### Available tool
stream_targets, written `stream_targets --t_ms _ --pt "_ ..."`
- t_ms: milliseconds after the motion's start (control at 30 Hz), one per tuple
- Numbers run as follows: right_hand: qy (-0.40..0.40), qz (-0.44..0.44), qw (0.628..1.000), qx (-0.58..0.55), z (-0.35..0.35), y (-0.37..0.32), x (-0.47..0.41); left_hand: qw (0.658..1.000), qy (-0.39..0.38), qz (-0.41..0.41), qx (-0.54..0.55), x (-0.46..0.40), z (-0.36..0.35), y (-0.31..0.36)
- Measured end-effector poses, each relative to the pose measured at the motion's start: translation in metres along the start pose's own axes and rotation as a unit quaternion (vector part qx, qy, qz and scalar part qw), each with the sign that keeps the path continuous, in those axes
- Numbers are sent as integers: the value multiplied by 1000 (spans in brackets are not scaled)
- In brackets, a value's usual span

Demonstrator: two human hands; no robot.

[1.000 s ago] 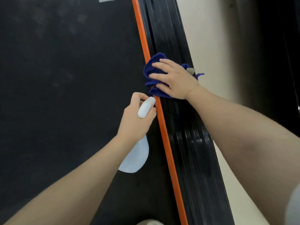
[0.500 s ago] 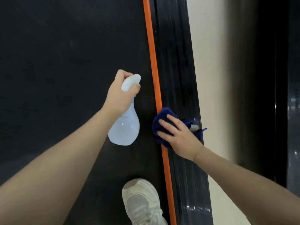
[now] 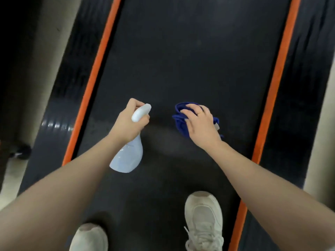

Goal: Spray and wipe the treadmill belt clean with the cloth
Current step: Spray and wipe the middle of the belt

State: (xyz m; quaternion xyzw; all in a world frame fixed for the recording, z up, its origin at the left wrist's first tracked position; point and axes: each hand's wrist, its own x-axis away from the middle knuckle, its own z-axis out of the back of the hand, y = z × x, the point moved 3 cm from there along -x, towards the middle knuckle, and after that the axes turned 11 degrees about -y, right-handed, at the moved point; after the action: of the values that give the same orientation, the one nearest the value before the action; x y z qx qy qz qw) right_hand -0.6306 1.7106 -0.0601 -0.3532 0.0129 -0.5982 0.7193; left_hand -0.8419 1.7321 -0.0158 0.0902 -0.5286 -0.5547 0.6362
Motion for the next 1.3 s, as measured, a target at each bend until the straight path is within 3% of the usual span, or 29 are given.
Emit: stream_targets --t_ms 167,367,500,667,733,833,967,1067,1167,1233,1300 --pt "-11 18 995 -96 -45 -58 -24 998 61 21 26 30 59 -71" --pt "22 -4 988 -153 -69 -97 -45 985 122 85 90 53 82 -144" --pt "45 -4 991 -130 -67 -112 -52 985 56 86 141 55 65 -155" --pt "129 -84 979 -131 -52 -104 -33 985 -94 10 143 54 26 -131" --pt "101 -91 985 -106 -52 -100 -28 986 -87 9 144 49 25 -125" --pt "38 -64 996 -56 -59 -106 -28 987 -18 16 159 44 48 -131" --pt "102 -58 993 17 -85 -134 -73 986 92 -28 139 45 108 -147" --pt "140 -27 988 66 -130 -171 -91 985 131 -49 104 47 146 -163" --pt "57 38 982 178 -179 -195 -78 987 129 -59 70 43 167 -184" --pt "-5 117 969 219 -176 -188 -81 986 135 -50 89 39 173 -198" --pt "-34 138 952 271 -156 -180 -103 983 126 -47 122 35 173 -206"
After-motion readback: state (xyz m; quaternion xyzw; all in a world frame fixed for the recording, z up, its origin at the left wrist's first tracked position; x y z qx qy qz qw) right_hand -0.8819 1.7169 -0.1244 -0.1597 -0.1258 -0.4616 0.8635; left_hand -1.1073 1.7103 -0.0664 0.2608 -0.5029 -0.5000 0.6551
